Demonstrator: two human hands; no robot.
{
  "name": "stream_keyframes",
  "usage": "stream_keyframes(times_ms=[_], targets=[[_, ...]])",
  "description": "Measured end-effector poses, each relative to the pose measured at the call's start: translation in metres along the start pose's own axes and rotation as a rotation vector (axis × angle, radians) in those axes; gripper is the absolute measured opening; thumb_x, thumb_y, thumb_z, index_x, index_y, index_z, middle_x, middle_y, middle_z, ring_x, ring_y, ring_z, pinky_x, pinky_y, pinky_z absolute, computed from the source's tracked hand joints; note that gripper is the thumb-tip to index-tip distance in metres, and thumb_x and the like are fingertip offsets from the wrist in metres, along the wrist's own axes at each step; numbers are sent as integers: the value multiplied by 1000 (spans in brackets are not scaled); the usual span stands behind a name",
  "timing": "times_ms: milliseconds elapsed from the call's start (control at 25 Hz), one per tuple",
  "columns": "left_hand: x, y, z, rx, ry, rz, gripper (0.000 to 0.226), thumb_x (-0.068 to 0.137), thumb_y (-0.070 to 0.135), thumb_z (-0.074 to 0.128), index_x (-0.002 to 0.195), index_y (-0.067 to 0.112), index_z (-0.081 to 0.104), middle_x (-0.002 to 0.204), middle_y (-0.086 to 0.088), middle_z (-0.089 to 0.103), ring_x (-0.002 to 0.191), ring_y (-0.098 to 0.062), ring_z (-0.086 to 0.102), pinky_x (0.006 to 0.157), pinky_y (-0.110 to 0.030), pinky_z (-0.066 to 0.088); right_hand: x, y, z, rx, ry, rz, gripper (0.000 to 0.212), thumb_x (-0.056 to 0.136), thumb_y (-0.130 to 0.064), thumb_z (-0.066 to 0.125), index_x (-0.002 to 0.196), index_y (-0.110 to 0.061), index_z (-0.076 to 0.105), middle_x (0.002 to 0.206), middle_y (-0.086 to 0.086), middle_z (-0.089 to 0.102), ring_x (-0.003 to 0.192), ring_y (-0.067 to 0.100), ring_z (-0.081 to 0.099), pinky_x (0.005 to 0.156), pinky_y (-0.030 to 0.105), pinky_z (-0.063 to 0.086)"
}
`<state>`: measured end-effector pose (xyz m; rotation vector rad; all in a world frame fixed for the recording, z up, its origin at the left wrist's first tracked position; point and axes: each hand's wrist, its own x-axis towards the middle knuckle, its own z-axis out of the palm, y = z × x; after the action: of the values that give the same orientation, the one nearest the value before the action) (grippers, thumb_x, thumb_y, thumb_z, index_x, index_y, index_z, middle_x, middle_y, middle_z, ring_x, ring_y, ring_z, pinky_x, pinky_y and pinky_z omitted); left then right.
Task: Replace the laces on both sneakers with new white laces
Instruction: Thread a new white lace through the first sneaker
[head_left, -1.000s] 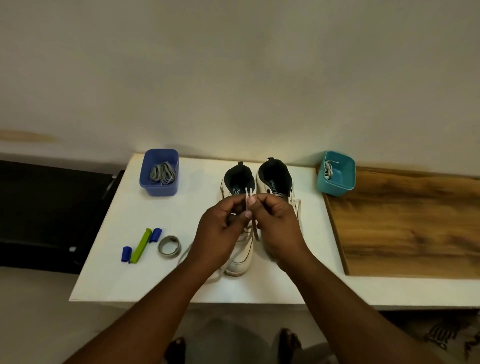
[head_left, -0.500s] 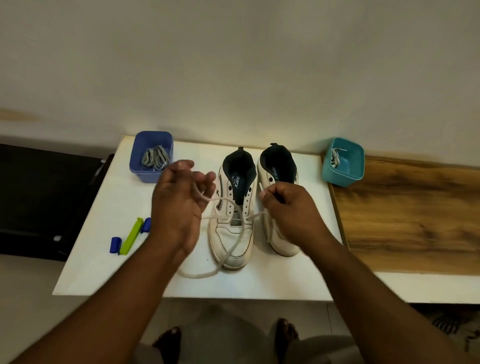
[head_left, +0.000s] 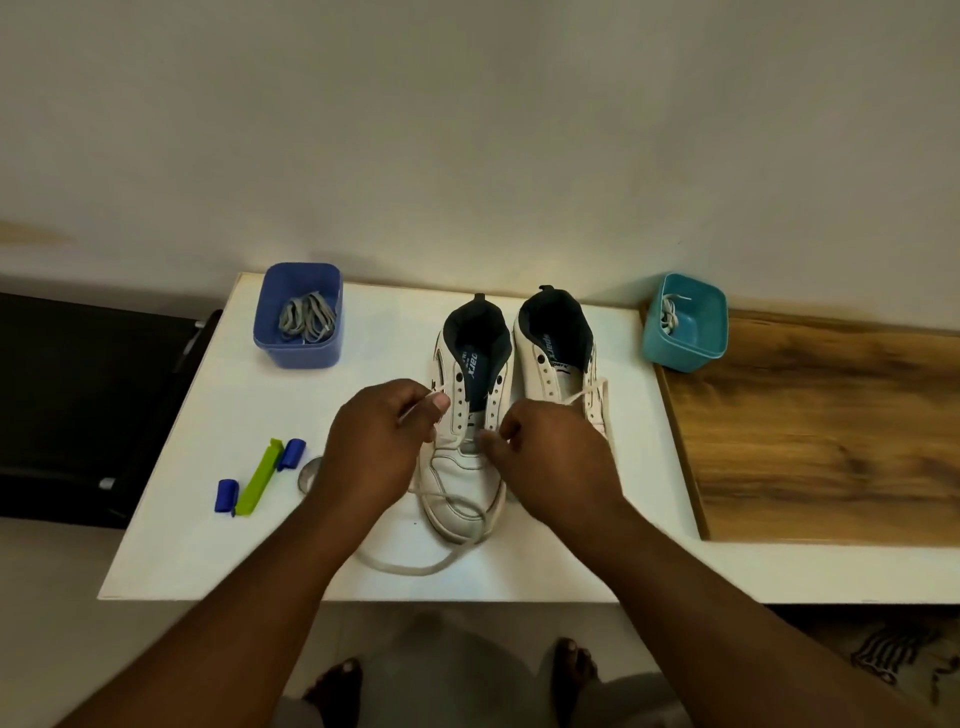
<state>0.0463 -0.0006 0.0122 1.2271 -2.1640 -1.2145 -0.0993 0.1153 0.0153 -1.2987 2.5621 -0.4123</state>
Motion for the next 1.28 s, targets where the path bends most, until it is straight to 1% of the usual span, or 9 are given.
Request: stream_keyframes(times_ms=[120,320,440,680,760,920,1000,1120,1280], targets=[[1,-2,15,28,-41,-7,31,107,29,43,109,21,73,109,5,71,101,-12,62,86,-26,42,0,0,11,15,29,19,31,92,-57,65,90,-26,63,82,-7,66,79,15,61,69,33,52],[5,-10,23,72,37,100,17,99,22,62,109,26,76,107,8,75,100,-8,66,86,-19,44,2,4,20,261,49,77,16,85,-37,71,79,-24,64,72,-7,64,68,12,61,63,35,54],[5,-9,31,75,52,89,23,97,22,66,118,26,74,113,8,74,106,-8,66,90,-18,43,3,8,23,382,61,98,8,81,-26,71,76,-24,66,70,-8,65,66,7,62,63,34,55],[9,-5,37,-156,-6,16,12,90,24,72,98,30,78,93,15,75,91,1,67,83,-21,52,3,10,28,515,101,96,13,85,-16,68,73,-22,71,62,-9,63,60,7,60,57,25,44],[8,-7,41,-82,-2,30,9,88,27,75,94,32,79,94,16,72,91,0,66,82,-21,51,5,12,29,561,98,136,15,85,-16,69,72,-21,72,61,-9,64,60,6,60,58,25,45],[3,-10,50,207,80,67,11,88,34,74,99,36,77,110,9,57,108,-13,52,86,-27,44,6,14,33,639,83,186,15,85,-16,68,74,-23,76,66,-8,69,65,8,65,66,33,55],[0,-8,53,331,117,71,11,87,38,75,98,39,76,116,10,51,115,-17,42,90,-31,32,5,14,34,647,79,190,14,85,-17,68,76,-24,76,68,-8,70,68,9,67,69,35,58],[-1,-9,56,320,167,69,9,85,41,76,94,42,76,126,13,46,127,-18,34,95,-32,22,5,15,34,666,84,200,13,85,-17,69,78,-23,77,70,-7,71,70,11,68,71,38,59],[1,-13,61,292,150,54,8,85,40,77,92,44,75,138,12,44,141,-21,27,110,-44,25,5,17,34,652,62,195,7,86,-20,72,80,-22,75,70,-4,71,68,12,67,67,35,57]])
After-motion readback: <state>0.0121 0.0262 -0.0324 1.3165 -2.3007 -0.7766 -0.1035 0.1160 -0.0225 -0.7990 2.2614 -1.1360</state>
